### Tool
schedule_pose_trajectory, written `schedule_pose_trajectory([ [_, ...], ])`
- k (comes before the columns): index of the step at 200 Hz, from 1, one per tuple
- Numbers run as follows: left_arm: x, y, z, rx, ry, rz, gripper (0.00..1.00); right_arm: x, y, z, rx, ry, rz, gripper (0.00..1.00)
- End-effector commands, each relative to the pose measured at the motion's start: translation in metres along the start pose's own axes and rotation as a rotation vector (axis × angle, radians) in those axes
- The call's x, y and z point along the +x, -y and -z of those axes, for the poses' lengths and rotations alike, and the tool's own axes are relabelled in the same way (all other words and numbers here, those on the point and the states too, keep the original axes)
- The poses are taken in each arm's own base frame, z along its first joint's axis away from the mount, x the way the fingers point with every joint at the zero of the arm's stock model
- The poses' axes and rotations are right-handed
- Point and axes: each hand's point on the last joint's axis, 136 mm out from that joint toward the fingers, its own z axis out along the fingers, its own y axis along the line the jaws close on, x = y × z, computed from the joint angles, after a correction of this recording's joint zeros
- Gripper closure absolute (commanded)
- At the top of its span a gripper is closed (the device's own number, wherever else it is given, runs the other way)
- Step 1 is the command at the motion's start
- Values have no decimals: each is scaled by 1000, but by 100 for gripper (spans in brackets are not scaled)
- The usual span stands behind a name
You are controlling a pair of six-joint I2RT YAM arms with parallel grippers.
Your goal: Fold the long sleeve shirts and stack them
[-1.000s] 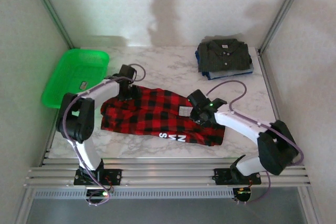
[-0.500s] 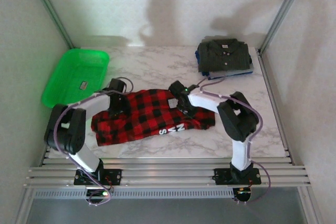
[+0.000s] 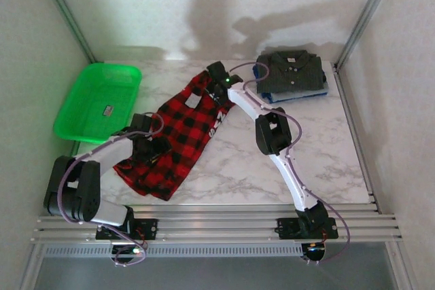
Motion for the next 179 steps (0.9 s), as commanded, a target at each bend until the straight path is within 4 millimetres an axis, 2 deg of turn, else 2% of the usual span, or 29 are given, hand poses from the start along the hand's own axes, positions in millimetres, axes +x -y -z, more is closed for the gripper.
schedule_pose_trajectory([
  [1, 12, 49, 25, 179, -62, -16, 30, -11, -35, 9, -156, -54, 69, 51],
  [18, 6, 77, 66, 232, -5, -123, 26, -17, -73, 40, -301, -65, 172, 43],
  [35, 8, 96, 105, 304, 32, -206, 22, -23, -85, 81, -317, -60, 275, 37],
  [45, 11, 102, 119, 337, 42, -237, 22, -21, -88, 106, -319, -71, 318, 35],
  [59, 3, 94, 127, 280, 92, -247, 20, -3, -87, 133, -318, -120, 353, 34],
  [74, -18, 66, 116, 99, 166, -230, 20, 30, -77, 152, -277, -170, 384, 35],
  [96, -40, 37, 91, -103, 205, -223, 23, 106, -52, 160, -203, -285, 385, 40],
  [105, -49, 27, 82, -167, 220, -214, 24, 137, -39, 156, -182, -323, 376, 42],
  [107, -50, 26, 81, -178, 222, -213, 25, 139, -36, 155, -175, -322, 365, 43],
  [112, -54, 21, 77, -203, 228, -208, 25, 163, -33, 156, -169, -343, 369, 46],
  [132, -64, 9, 63, -270, 245, -201, 28, 215, -12, 142, -131, -394, 322, 55],
  [152, -61, 3, 48, -276, 226, -192, 28, 251, 8, 125, -101, -439, 241, 62],
  [167, -51, -7, 35, -284, 186, -182, 29, 262, 26, 114, -49, -428, 207, 65],
  [179, -41, -11, 28, -265, 167, -166, 30, 260, 43, 107, 17, -403, 216, 69],
])
